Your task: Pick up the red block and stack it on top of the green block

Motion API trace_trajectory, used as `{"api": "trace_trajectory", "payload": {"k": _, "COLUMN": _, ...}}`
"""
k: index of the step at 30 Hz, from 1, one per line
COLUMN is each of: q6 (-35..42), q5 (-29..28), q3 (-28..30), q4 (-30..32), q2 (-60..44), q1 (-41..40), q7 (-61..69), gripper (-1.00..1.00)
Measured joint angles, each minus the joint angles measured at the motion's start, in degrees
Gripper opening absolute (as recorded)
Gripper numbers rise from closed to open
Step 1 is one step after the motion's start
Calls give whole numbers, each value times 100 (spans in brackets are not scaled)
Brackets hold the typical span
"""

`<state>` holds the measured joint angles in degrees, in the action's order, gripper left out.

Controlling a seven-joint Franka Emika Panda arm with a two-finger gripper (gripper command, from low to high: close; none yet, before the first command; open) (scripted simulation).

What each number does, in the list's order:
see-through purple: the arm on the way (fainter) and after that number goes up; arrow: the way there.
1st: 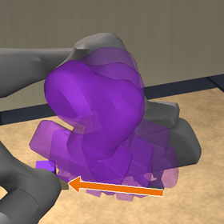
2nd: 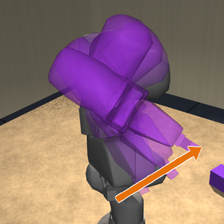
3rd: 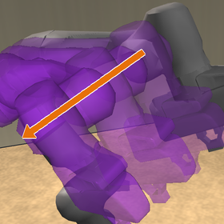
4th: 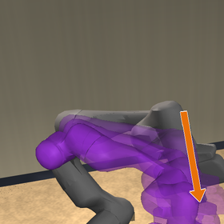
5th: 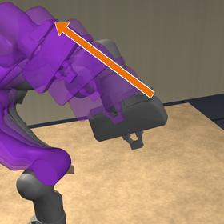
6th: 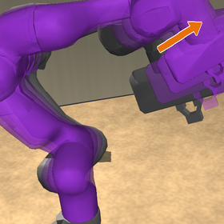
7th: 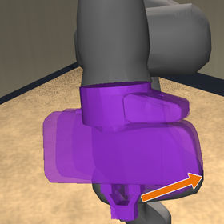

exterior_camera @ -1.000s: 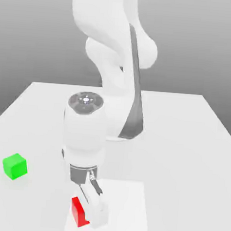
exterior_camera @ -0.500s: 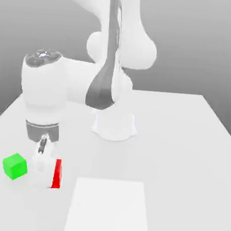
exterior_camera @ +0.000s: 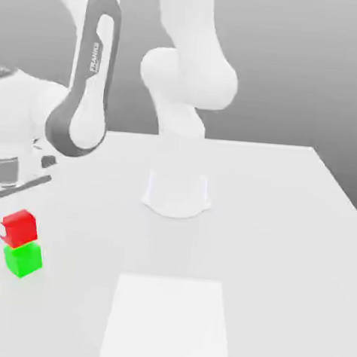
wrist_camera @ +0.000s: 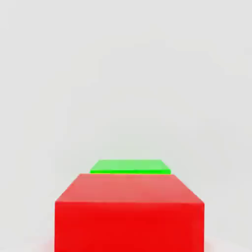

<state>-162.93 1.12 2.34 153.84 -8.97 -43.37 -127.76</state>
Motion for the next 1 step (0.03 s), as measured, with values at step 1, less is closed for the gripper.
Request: {"api": "trace_trajectory", "payload": {"k": 1, "q6": 0, "q5": 0, "q3": 0, "q4": 0, "q2": 0, "q1": 0, "q7": 0, "gripper": 100}}
